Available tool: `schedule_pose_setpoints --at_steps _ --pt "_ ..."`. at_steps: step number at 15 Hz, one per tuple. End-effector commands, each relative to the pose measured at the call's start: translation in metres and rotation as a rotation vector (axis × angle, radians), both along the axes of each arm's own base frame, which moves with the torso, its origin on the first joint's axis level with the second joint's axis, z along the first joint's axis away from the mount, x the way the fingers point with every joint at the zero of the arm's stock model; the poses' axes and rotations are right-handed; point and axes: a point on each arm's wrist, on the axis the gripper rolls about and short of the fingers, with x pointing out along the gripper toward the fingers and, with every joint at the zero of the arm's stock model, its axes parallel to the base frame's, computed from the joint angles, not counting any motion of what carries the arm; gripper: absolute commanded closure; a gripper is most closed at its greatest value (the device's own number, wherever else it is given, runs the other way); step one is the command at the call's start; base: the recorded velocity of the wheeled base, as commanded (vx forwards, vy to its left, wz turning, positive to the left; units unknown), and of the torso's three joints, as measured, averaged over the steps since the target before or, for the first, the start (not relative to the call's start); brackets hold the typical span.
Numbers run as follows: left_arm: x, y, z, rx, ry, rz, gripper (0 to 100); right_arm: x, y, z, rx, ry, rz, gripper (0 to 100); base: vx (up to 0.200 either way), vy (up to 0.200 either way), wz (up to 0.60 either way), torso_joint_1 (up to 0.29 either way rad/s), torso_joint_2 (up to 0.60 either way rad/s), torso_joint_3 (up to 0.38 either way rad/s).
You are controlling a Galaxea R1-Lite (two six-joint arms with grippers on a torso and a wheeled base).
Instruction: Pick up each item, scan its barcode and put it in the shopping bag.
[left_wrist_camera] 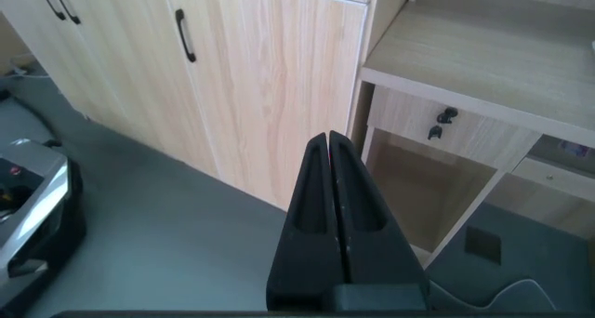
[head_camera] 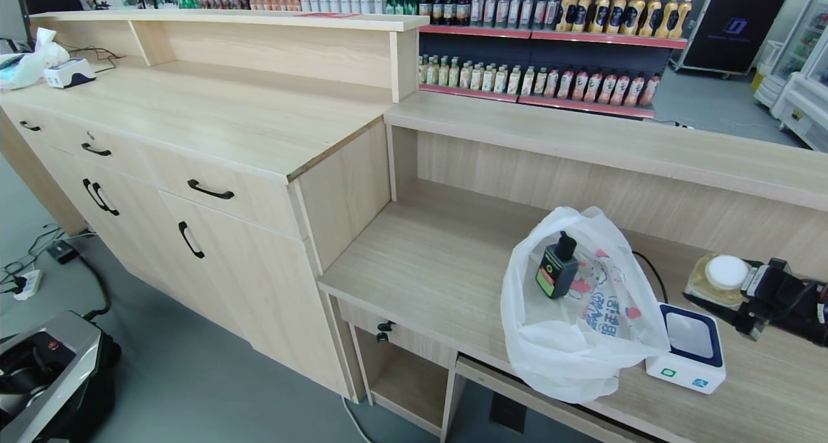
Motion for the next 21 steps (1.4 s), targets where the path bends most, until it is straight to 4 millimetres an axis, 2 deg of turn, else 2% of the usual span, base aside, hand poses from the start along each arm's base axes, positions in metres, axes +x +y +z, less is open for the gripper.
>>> schedule_pose_setpoints --at_steps 1,10,21 --pt "0.000 0.000 0.000 0.000 0.000 0.000 100 0.005 -0.002 -0.006 0.000 0.009 0.004 100 0.000 0.000 0.00 0.000 0.00 0.000" --pt "0.000 0.000 0.000 0.000 0.000 0.000 100 0.016 -0.003 -0.020 0.009 0.034 0.033 100 0.000 0.000 0.00 0.000 0.00 0.000" --pt "0.000 0.000 0.000 0.000 0.000 0.000 100 0.031 -0.002 -0.022 -0.003 0.016 0.055 100 0.000 0.000 0.00 0.000 0.00 0.000"
